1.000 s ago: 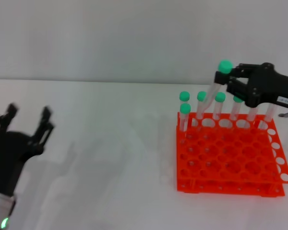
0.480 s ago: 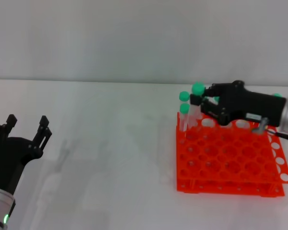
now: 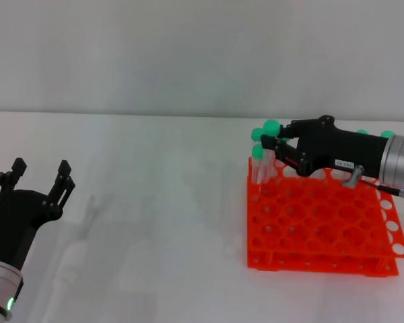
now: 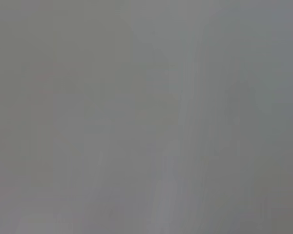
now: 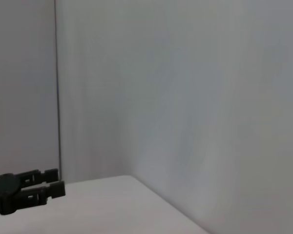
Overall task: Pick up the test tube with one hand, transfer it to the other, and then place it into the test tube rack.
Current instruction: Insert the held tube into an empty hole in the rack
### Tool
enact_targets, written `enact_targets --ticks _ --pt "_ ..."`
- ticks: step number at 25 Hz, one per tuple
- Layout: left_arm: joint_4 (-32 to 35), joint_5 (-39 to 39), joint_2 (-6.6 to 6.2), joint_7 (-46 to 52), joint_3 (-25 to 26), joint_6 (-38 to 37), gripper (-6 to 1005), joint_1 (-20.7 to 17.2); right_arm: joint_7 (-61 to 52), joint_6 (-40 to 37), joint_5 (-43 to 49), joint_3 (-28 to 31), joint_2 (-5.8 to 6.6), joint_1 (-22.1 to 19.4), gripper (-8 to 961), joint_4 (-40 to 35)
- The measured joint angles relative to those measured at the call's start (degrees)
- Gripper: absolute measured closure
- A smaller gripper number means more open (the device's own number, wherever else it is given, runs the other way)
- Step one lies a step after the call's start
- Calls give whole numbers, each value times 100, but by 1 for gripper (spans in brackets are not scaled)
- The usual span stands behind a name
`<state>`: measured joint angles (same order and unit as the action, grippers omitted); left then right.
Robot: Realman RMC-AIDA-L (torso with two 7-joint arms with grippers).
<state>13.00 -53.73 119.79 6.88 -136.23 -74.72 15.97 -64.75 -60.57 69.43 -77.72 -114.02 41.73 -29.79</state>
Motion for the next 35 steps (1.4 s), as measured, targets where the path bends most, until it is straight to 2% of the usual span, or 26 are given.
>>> enact_targets --ticks 26,35 --pt "-52 -6 -8 -3 -4 -11 219 20 -11 307 10 20 30 -183 713 9" --pt "-39 -6 -9 -2 -28 -23 220 10 30 523 10 -3 -30 -181 709 17"
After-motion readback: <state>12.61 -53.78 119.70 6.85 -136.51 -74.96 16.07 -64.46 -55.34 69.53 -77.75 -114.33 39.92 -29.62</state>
